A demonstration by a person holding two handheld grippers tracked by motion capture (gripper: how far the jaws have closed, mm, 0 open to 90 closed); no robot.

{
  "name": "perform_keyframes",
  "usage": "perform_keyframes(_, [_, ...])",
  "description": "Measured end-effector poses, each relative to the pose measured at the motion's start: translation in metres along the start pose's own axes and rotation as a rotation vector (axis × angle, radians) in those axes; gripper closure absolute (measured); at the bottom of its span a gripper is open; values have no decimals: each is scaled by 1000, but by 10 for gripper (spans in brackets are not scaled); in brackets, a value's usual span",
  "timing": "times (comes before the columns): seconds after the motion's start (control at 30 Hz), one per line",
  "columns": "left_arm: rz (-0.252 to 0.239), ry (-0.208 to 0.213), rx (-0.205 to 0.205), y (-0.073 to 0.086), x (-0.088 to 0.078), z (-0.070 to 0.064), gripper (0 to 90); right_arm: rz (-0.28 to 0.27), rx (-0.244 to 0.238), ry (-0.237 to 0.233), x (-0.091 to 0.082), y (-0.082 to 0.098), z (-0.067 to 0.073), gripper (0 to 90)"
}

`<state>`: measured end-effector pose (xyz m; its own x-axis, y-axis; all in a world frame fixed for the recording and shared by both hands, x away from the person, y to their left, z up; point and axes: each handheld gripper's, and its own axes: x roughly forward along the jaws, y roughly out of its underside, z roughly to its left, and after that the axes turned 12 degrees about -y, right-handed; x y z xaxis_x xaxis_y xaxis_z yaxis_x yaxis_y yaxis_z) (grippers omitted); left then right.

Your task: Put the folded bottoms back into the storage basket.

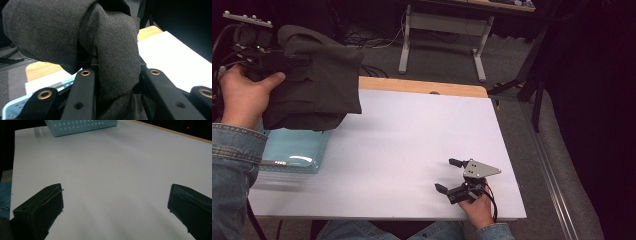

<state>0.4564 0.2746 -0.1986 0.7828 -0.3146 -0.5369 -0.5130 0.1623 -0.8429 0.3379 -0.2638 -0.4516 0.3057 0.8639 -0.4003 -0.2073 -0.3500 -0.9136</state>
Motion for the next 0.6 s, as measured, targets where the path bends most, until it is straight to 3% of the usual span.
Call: perform_keyframes(0.6, [25, -37, -32, 17, -15, 29, 727, 7, 2, 4, 0, 0, 0, 8])
